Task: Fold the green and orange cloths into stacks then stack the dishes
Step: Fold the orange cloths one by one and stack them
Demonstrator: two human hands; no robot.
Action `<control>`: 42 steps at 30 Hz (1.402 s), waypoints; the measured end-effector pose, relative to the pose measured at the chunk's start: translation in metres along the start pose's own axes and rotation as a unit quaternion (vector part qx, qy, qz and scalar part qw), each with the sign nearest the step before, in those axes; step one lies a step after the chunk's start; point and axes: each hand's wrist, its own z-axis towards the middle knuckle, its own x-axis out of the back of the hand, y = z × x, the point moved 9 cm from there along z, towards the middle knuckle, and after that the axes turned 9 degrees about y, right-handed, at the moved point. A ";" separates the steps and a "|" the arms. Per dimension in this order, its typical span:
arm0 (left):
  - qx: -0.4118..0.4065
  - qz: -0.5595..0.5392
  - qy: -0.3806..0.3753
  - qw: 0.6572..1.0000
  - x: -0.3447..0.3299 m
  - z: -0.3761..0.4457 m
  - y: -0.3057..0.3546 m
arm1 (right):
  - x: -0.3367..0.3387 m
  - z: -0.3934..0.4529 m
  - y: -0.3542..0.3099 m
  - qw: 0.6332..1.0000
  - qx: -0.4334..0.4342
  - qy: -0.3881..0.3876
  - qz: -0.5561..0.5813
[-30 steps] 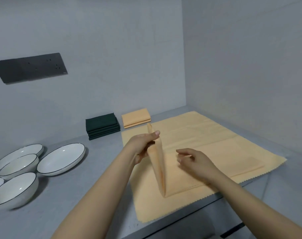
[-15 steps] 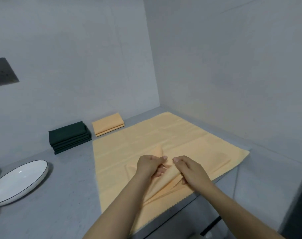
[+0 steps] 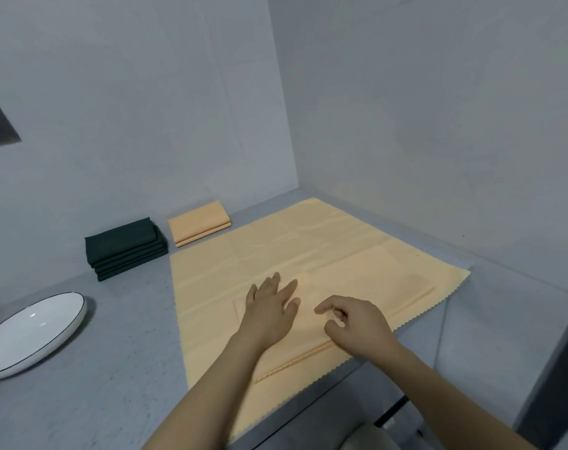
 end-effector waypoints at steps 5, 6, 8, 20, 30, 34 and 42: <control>-0.006 0.044 -0.013 0.999 -0.010 0.000 0.000 | -0.004 -0.001 -0.004 0.997 0.036 0.012 -0.070; -0.004 0.034 -0.003 0.999 -0.009 0.000 0.000 | -0.005 -0.002 -0.004 0.996 0.039 0.015 -0.075; -0.006 0.010 0.037 0.999 0.001 0.003 -0.001 | -0.006 -0.004 -0.006 0.996 0.042 0.017 -0.078; 0.066 -0.070 0.134 0.986 0.062 -0.009 -0.045 | -0.014 0.010 -0.027 0.981 0.080 -0.007 -0.174; 0.191 -0.025 0.207 0.959 0.083 -0.099 -0.109 | -0.083 0.056 -0.072 0.975 0.134 -0.065 -0.162; 0.200 0.019 0.225 0.953 0.081 -0.113 -0.111 | -0.095 0.057 -0.077 0.973 0.146 -0.063 -0.169; 0.107 0.043 0.242 0.963 0.092 -0.110 -0.087 | -0.078 0.022 -0.109 0.963 0.207 -0.010 -0.174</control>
